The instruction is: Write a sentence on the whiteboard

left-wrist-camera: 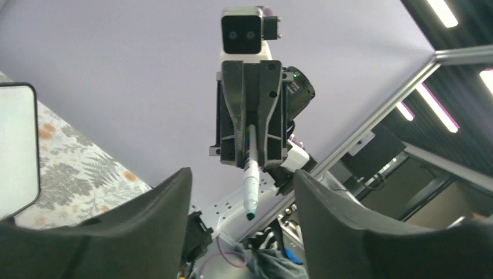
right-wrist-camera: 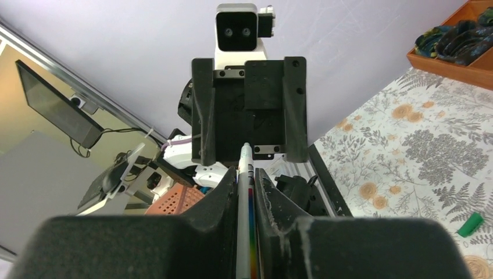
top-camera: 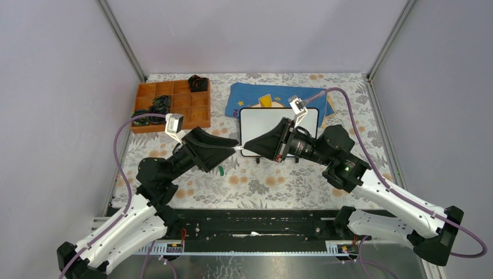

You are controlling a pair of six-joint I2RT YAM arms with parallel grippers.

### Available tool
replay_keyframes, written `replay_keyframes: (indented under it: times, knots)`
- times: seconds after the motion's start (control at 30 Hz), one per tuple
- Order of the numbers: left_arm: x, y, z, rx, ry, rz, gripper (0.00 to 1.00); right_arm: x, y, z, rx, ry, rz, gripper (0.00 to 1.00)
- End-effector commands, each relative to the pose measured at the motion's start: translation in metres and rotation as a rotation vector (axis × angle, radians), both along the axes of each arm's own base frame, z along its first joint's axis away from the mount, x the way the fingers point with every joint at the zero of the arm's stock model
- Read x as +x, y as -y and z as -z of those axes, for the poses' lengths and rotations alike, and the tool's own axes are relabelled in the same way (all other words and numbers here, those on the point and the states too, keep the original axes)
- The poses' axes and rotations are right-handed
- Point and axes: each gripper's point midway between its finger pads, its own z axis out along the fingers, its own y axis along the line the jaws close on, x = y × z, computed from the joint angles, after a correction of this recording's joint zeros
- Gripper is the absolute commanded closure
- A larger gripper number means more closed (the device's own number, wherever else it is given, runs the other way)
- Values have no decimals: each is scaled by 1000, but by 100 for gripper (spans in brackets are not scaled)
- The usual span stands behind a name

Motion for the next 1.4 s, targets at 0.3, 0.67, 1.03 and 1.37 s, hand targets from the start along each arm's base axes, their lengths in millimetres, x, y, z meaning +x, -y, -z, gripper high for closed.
replay_keyframes:
  times: [0.3,0.67,1.03,1.37]
  knots:
    - [29,-28,15,261,36,-325,1,31,80,11,-209,202,414,100]
    - [89,-60,108,722,-128,-624,1,94,173,96,-661,216,946,100]
    - [132,-48,140,724,-107,-727,1,117,158,136,-708,256,984,100]
    - [172,-40,156,790,-86,-676,1,125,138,137,-636,230,968,100]
